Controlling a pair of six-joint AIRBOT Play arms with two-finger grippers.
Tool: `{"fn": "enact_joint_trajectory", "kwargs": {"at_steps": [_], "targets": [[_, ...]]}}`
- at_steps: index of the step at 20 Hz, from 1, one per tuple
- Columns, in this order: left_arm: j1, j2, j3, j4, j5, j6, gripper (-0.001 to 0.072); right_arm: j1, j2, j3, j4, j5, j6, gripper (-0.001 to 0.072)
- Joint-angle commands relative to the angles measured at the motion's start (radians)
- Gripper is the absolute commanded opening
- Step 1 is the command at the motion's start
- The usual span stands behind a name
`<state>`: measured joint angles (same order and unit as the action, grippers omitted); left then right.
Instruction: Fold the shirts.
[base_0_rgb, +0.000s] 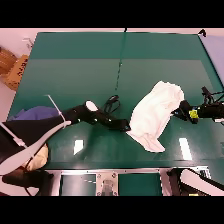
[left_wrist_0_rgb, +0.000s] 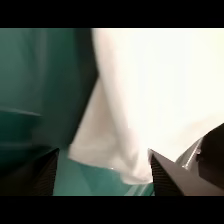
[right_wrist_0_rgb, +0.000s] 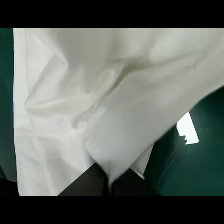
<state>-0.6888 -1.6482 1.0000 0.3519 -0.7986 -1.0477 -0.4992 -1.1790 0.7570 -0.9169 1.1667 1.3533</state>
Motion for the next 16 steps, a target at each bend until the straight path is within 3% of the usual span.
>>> {"fn": "enact_joint_trajectory", "kwargs": {"at_steps": [1, 3, 4, 7, 11, 16], "targets": [[-0.045, -0.018, -0.002, -0.126, 0.023, 0.056, 0.0593, 0.001, -0.001, 0.0, 0.0, 0.0, 0.0, 0.0018], [-0.045, -0.018, -0.002, -0.166, 0.02, 0.108, 0.0072, 0.001, -0.001, 0.0, 0.0, -0.008, 0.0, 0.0018], [-0.045, -0.018, -0.002, -0.166, 0.021, 0.125, 0.002, 0.001, -0.001, 0.0, 0.0, -0.018, 0.0, 0.0018], [0.014, -0.016, 0.001, -0.111, 0.02, 0.138, 0.0019, -0.016, -0.001, 0.003, -0.001, -0.066, 0.0, 0.0018], [0.251, -0.016, 0.002, 0.047, -0.05, 0.058, 0.0019, -0.105, -0.001, 0.026, -0.001, -0.096, 0.0, 0.0017], [0.478, -0.013, 0.047, 0.037, -0.144, 0.055, 0.0019, -0.144, -0.001, 0.026, 0.018, -0.101, 0.0, 0.0017]]}}
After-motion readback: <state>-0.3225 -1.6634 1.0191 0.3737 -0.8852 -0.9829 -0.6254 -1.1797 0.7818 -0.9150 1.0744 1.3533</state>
